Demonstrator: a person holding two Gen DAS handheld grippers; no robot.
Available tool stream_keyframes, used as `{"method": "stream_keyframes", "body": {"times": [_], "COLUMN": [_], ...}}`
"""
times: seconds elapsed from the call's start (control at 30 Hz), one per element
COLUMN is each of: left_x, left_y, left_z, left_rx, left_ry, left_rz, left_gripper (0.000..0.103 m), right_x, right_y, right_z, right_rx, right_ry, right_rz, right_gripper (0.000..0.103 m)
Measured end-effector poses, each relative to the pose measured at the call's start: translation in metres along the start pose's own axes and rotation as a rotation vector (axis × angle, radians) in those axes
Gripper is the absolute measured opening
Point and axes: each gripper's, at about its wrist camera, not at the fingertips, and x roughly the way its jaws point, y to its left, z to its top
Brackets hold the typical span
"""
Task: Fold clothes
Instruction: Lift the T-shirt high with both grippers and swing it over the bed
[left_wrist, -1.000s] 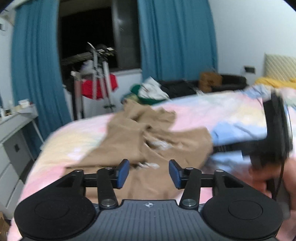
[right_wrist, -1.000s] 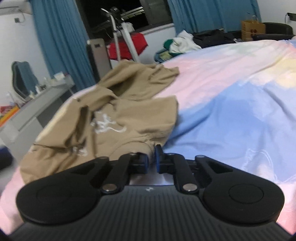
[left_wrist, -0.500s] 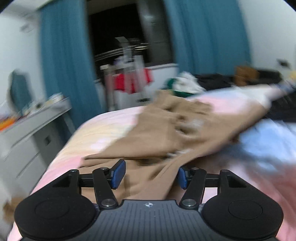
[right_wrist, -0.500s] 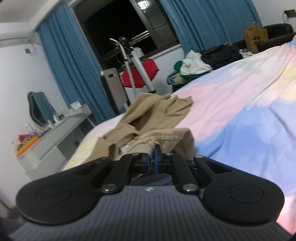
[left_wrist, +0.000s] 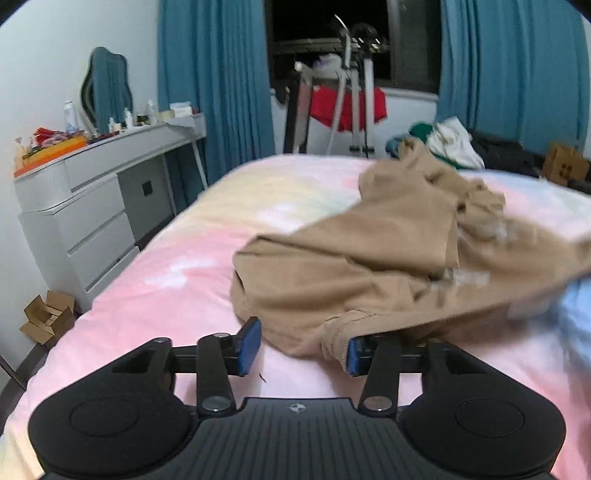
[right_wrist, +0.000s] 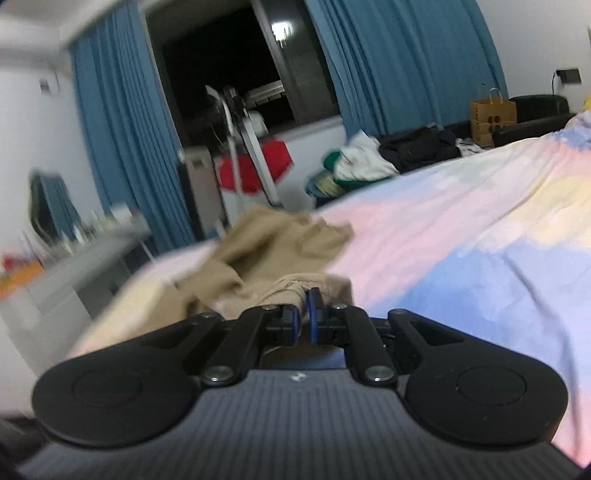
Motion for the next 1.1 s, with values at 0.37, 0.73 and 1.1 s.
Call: {"method": "stream_keyframes", "body": {"times": [0.37, 0.73, 1.1], "left_x": [-0.011, -0.175, -0.366], "left_y": [0.001, 0.018, 0.053], "left_z": [0.046, 0.210, 0.342], "left_rx": [-0.156, -0.299, -0.287], "left_ry": [-0.132, -0.573, -0.762], "left_rz": [-0.163, -0.374, -0.429], "left_gripper": [0.006, 0.004, 0.005], "right_x": [0.017, -0.127, -0.339], "right_y": [-0.023, 0.057, 0.137], "right_z": [-0.006, 0.203, 0.346], "right_rx": [0.169, -0.043, -0.288], "right_ry": [0.117, -0.382, -0.707], "right_rz": [0.021, 0.032, 0.027], "right_gripper": [0.008, 0.005, 0.005]}}
